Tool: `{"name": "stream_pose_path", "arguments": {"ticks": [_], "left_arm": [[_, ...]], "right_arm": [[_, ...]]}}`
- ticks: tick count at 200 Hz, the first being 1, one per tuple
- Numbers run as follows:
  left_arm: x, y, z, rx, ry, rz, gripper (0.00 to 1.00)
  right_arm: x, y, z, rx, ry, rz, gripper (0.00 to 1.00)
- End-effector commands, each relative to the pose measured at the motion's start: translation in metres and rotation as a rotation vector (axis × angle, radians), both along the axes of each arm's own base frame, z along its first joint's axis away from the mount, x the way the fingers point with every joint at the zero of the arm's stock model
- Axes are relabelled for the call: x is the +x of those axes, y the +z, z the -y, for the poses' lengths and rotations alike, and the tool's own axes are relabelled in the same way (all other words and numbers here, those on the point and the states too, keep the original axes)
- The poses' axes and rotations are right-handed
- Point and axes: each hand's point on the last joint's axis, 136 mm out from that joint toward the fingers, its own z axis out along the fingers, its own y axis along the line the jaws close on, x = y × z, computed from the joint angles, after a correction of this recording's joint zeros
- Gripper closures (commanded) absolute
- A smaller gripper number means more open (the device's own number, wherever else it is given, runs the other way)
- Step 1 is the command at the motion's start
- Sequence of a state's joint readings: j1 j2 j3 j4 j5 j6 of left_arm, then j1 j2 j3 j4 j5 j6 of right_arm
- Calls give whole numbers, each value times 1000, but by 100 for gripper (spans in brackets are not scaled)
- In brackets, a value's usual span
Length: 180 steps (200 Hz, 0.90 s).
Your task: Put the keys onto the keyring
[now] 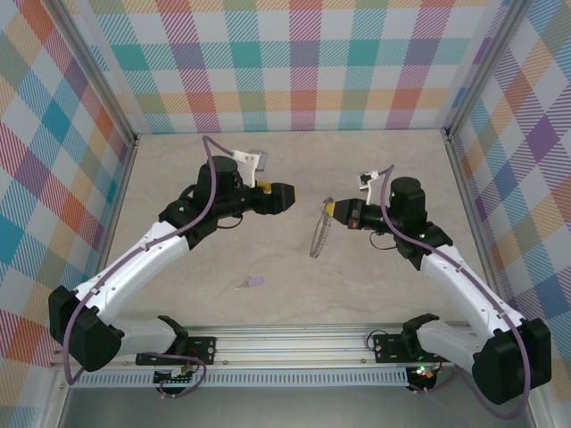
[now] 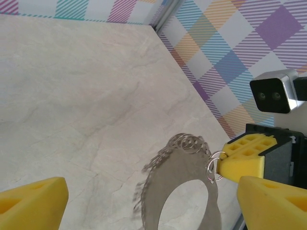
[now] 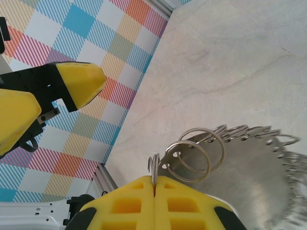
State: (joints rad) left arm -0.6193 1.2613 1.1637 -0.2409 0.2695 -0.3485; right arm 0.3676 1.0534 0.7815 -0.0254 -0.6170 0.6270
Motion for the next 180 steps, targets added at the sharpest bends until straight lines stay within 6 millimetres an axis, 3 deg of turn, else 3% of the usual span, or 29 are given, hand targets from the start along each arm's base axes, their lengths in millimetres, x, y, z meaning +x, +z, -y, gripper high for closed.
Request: {"name": "stream_pose_path", "arguments": {"ticks": [1,56,119,154,157,180], "left_arm": [[5,11,-5,5,35,13,8],[9,14,-12,15,73,-14,7],[18,41,-8,41,40,0,6],[21,44,-2,-41,17,47,6],[22,51,0,-61,11,75,6],[19,45,1,-99,-9,107,7]], "right_arm": [[-2,26,-5,25,39,76,100],[-5,33,-5,30,42,75,100],[-3,47,-3,37,22,106,100],[-2,55,-6,40,45,131,100],[-3,55,-6,40,49,136,100],[-8,63,-6,33,75,179,100]]}}
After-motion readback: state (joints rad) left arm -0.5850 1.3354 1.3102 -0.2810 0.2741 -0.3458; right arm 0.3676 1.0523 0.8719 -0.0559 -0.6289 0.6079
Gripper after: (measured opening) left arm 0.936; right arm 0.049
